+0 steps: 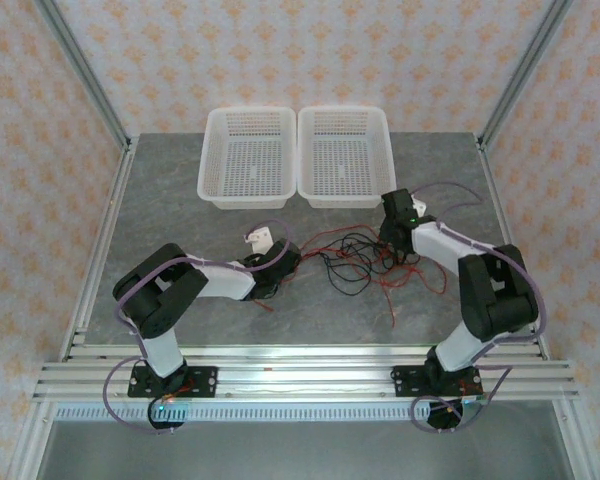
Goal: Untangle the cables
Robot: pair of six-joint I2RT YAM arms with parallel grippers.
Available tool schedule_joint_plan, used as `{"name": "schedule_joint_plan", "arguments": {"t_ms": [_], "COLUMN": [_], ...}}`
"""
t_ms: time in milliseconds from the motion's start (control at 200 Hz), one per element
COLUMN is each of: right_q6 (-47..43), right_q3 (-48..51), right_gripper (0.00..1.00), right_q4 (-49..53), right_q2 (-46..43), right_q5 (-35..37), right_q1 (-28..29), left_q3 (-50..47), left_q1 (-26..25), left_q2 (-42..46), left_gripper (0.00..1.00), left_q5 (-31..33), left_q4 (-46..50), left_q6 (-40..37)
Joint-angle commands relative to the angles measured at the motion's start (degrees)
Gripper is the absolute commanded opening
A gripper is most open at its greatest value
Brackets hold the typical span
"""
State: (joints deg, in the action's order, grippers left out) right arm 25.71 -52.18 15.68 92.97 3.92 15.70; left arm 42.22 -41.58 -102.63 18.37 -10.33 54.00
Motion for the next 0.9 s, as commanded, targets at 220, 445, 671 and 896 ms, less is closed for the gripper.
{"name": "schedule_joint_plan", "arguments": {"t_ms": [220,445,671,896], "right_q6": [-0.8,-0.4,-1.4,-3.3], "right_q3": [-2.5,-3.8,-3.7,-7.7], "right_gripper": [0.22,0.21,0.11,0.33], "right_q4": [0.2,7.0,7.5,11.1], "right_q2": [-2.2,-12.1,-20.4,-16.2], "right_q5": [18.7,34.9,41.5,20.6], "right_q1": [0.0,-0.1,-0.1,-0.4], "left_q3": [-8.7,-8.9,-9.1,-9.5], "left_q1": [5.4,5.8,6.4,6.4], "left_q2": [-7.1,-8.9,-8.9,-8.3], "left_gripper": [0.00,0.00,0.00,0.00], "left_q5": [4.7,3.6,3.2,3.2], "left_q4": [21.0,20.1,19.5,19.2], "left_q6": [0.7,1.1,0.7,0.6]}}
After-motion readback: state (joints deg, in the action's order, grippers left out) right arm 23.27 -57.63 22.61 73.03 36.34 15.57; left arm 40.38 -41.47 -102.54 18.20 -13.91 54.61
